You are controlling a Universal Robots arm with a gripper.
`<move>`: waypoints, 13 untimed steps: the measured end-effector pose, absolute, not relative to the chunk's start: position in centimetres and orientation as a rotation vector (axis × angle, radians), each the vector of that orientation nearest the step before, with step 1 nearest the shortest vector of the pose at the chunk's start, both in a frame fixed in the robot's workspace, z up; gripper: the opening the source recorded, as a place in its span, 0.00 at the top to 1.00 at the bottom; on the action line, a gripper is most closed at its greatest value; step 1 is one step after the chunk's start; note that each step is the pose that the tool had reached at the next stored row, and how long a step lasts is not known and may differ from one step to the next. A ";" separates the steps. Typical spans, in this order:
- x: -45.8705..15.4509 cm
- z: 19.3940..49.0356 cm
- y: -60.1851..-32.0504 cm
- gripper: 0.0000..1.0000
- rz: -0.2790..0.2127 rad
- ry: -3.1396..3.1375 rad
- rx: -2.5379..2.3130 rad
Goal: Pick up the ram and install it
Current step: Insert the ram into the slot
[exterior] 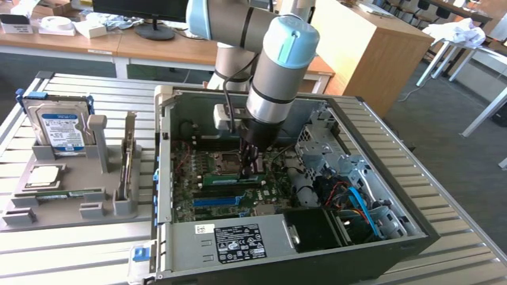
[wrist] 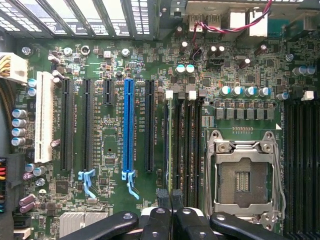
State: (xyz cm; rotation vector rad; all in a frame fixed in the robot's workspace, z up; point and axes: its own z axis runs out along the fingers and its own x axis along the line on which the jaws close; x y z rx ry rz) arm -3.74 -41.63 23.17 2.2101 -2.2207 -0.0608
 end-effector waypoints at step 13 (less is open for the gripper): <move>-3.7 22.8 -41.6 0.89 -0.061 -2.221 2.210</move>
